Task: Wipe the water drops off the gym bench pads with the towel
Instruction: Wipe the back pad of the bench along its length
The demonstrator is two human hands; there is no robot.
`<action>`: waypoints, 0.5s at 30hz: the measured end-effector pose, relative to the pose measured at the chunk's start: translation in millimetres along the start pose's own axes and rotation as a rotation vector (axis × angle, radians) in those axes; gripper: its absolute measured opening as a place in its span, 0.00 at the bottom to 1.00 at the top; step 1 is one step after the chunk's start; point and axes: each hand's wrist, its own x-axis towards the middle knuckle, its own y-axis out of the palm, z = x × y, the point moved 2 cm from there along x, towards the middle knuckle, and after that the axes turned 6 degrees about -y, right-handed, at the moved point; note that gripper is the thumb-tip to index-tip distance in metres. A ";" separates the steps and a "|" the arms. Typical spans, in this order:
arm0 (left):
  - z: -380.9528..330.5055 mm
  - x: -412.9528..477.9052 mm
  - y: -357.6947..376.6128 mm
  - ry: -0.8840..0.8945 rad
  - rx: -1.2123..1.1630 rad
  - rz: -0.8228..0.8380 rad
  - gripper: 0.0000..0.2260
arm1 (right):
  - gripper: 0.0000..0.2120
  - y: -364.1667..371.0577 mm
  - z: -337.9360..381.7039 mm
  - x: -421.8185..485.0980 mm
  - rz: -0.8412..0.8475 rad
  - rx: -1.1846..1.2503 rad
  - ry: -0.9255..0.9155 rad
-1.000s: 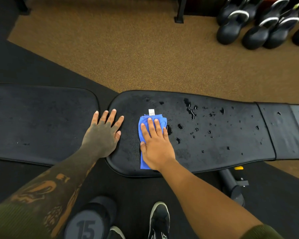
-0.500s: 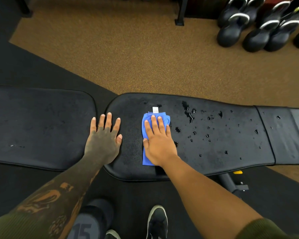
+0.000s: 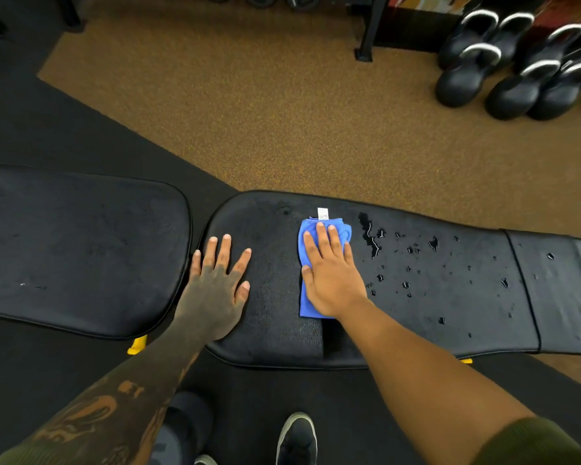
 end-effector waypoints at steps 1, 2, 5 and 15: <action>-1.6 0.4 -0.2 -0.004 -0.002 0.002 0.28 | 0.30 1.0 3.3 -0.2 -0.002 -0.004 -0.011; -3.3 0.9 -0.8 -0.008 -0.009 0.007 0.27 | 0.30 2.5 5.5 -3.1 -0.002 -0.007 -0.028; -7.5 2.2 -1.7 -0.022 -0.021 0.019 0.28 | 0.30 6.5 0.1 -19.1 0.009 -0.010 -0.093; -8.7 2.4 2.8 -0.044 -0.024 0.002 0.28 | 0.29 -9.0 -22.6 21.4 0.001 -0.010 -0.038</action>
